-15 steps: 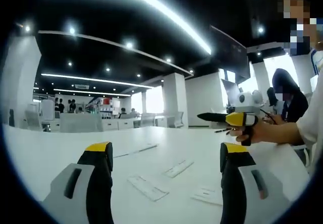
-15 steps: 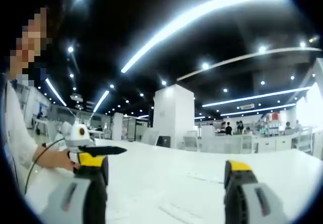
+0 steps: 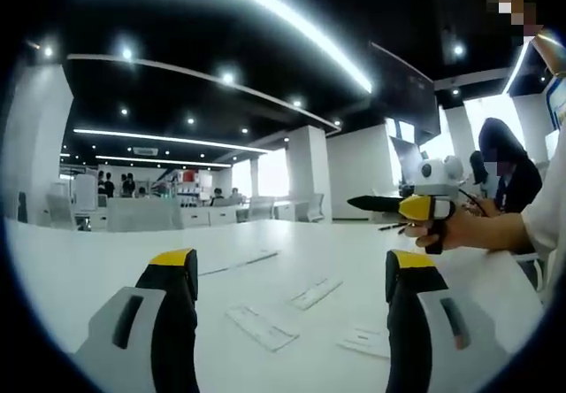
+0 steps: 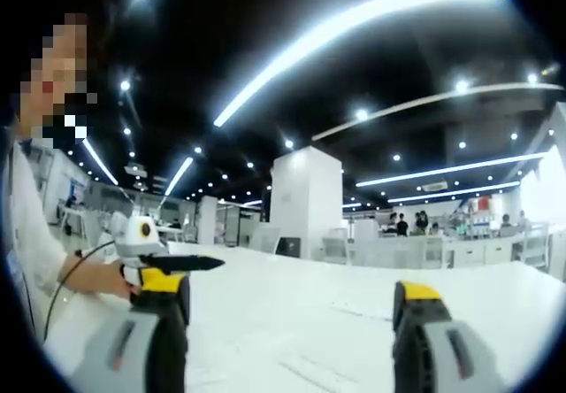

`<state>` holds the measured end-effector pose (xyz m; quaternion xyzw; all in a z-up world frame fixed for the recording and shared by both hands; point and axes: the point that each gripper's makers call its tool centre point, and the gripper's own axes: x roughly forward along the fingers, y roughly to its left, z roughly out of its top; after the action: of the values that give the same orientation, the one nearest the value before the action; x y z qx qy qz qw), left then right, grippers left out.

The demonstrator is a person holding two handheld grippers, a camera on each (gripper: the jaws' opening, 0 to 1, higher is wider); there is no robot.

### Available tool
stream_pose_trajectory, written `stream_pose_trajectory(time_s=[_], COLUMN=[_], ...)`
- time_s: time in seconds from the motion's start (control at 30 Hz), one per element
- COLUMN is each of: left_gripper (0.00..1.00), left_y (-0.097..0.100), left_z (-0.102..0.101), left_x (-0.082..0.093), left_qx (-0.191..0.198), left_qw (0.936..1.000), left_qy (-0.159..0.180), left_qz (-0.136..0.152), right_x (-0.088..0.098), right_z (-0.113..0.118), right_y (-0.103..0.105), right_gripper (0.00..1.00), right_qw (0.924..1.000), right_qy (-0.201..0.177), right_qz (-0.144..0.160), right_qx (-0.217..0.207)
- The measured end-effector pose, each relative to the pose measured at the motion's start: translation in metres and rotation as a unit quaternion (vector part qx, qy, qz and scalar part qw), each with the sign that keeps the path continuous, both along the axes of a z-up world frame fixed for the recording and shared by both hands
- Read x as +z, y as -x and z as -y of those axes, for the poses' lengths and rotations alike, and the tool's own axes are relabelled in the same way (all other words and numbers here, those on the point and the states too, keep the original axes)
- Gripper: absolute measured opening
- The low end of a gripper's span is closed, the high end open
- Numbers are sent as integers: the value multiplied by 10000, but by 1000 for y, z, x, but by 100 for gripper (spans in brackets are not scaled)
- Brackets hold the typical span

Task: Locate the socket holder cover, grip the socket holder cover, clip it into the socket holder slot.

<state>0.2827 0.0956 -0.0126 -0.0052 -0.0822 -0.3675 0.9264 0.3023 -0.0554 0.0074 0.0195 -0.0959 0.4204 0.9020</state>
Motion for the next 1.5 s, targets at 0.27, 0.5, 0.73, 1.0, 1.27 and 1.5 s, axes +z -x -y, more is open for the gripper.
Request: stream_pose_trajectory(time_s=[0.27,0.5,0.73,1.0,1.27,1.5], left_gripper=[85,85,85,86,89,93], left_y=[1,5,7,8,10,9], left_z=[-1,-3,-4,-1,4,4], left_x=[-3,-4,-4,-6,-7,-7], left_qx=[6,22,34,-24,-144,-178], left_qw=[10000,10000,10000,10000,9999,9998], left_qy=[-73,-74,-72,-80,-39,-5], left_qz=[-14,-8,7,-31,-73,-77], right_x=[-2,-3,-3,-4,-5,-10], right_z=[-1,-2,-2,-1,-1,8], right_y=[2,7,9,8,8,-2], right_gripper=[95,95,95,95,95,95], right_qw=[10000,10000,10000,10000,10000,9997], right_qy=[20,30,3,-9,-13,-79], right_qz=[-7,-9,-11,-36,-68,-245], right_qx=[-5,-6,12,16,31,-55])
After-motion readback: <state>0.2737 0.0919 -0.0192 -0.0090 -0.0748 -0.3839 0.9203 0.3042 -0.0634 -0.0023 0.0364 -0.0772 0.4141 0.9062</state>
